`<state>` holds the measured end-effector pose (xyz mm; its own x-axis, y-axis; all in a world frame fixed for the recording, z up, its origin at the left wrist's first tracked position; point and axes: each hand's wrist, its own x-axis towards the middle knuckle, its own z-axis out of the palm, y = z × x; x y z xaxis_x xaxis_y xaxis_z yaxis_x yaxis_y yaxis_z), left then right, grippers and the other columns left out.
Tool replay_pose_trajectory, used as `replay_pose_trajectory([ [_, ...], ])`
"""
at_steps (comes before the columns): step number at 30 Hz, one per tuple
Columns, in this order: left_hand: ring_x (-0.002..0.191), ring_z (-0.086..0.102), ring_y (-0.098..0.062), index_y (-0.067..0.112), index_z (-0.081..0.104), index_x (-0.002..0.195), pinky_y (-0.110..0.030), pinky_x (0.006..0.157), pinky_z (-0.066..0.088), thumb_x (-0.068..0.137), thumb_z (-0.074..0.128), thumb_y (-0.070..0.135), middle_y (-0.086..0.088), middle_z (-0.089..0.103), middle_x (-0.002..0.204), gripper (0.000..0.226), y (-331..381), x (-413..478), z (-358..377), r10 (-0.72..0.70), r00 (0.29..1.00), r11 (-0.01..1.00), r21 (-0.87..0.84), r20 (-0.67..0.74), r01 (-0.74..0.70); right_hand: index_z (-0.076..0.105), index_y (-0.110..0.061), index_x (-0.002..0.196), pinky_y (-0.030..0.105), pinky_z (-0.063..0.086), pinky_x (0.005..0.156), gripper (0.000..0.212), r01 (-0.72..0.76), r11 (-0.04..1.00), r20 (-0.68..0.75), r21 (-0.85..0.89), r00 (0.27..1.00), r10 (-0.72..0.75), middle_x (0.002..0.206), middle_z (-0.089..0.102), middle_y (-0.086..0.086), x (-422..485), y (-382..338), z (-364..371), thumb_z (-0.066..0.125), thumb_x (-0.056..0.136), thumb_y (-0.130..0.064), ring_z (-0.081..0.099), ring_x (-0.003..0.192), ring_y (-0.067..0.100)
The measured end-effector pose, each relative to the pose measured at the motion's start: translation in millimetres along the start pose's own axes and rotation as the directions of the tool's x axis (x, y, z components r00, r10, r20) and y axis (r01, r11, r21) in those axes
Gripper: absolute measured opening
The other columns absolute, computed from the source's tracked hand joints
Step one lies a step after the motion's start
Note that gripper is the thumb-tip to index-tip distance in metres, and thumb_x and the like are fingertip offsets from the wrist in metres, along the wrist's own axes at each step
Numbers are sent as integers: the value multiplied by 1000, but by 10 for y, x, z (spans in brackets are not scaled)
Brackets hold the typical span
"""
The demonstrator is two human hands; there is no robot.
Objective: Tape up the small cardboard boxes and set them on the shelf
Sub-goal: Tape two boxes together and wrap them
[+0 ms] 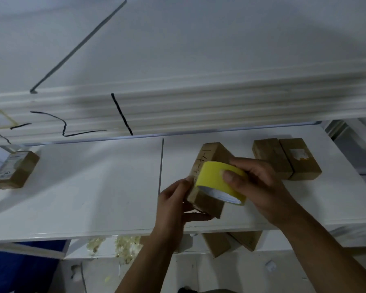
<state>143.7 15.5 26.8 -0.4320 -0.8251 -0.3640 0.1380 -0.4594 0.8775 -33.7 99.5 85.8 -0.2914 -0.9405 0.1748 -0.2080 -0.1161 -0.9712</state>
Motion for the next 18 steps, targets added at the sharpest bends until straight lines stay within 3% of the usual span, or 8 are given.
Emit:
replay_pose_trajectory([
  [1, 99, 77, -47, 18, 81, 113, -55, 76, 65, 97, 61, 53, -28, 77, 110, 44, -17, -14, 43, -57, 994, 997, -37, 88, 60, 71, -35, 100, 11, 52, 75, 47, 42, 999, 14, -17, 999, -42, 86, 60, 5, -3, -25, 18, 71, 76, -76, 64, 83, 5],
  [2, 107, 76, -45, 21, 79, 120, -55, 83, 64, 103, 51, 58, -26, 76, 119, 50, -32, -25, 80, -120, 978, 988, -80, 172, 135, 69, -36, 101, 11, 51, 74, 50, 66, 997, 44, -39, 997, -64, 93, 61, 5, 8, -71, 39, 67, 77, -80, 64, 83, 1],
  [4, 121, 72, -41, 23, 74, 132, -56, 93, 60, 110, 41, 61, -22, 73, 133, 55, -46, -17, 105, -202, 944, 961, -131, 262, 242, 71, -38, 99, 16, 50, 69, 49, 81, 996, 88, -43, 993, -77, 88, 65, -5, 39, -137, 45, 64, 78, -82, 64, 79, 0],
  [8, 115, 74, -43, 24, 76, 128, -55, 89, 62, 101, 62, 54, -22, 74, 128, 43, -65, 17, 102, -165, 962, 979, -81, 220, 187, 72, -44, 87, 13, 49, 60, 28, 105, 993, 144, -56, 985, -96, 75, 60, -20, 3, -147, 40, 63, 87, -71, 61, 72, -5],
  [10, 109, 76, -44, 22, 78, 123, -57, 84, 63, 94, 71, 51, -25, 75, 123, 42, -68, 2, 125, -130, 978, 986, -78, 164, 144, 70, -30, 82, 23, 51, 59, 40, 99, 988, 131, -118, 988, -83, 71, 59, -8, -16, -114, 37, 63, 88, -69, 59, 68, 5],
  [14, 110, 75, -46, 19, 81, 114, -61, 82, 63, 88, 76, 49, -26, 75, 122, 40, 33, 45, -49, -39, 999, 982, -187, -4, 37, 46, -19, 57, 32, 33, 58, 55, 16, 918, 129, -397, 991, 39, 56, 37, -1, 27, 74, -137, 57, 87, -63, 42, 53, 8],
  [18, 122, 69, -49, 22, 73, 131, -57, 87, 61, 91, 69, 60, -24, 72, 133, 55, 128, 13, -128, -64, 992, 980, -179, 110, 83, 47, -23, 54, 34, 35, 58, 57, -108, 885, 90, -452, 982, 165, 52, 40, -4, -26, 300, -154, 64, 90, -63, 43, 52, 6],
])
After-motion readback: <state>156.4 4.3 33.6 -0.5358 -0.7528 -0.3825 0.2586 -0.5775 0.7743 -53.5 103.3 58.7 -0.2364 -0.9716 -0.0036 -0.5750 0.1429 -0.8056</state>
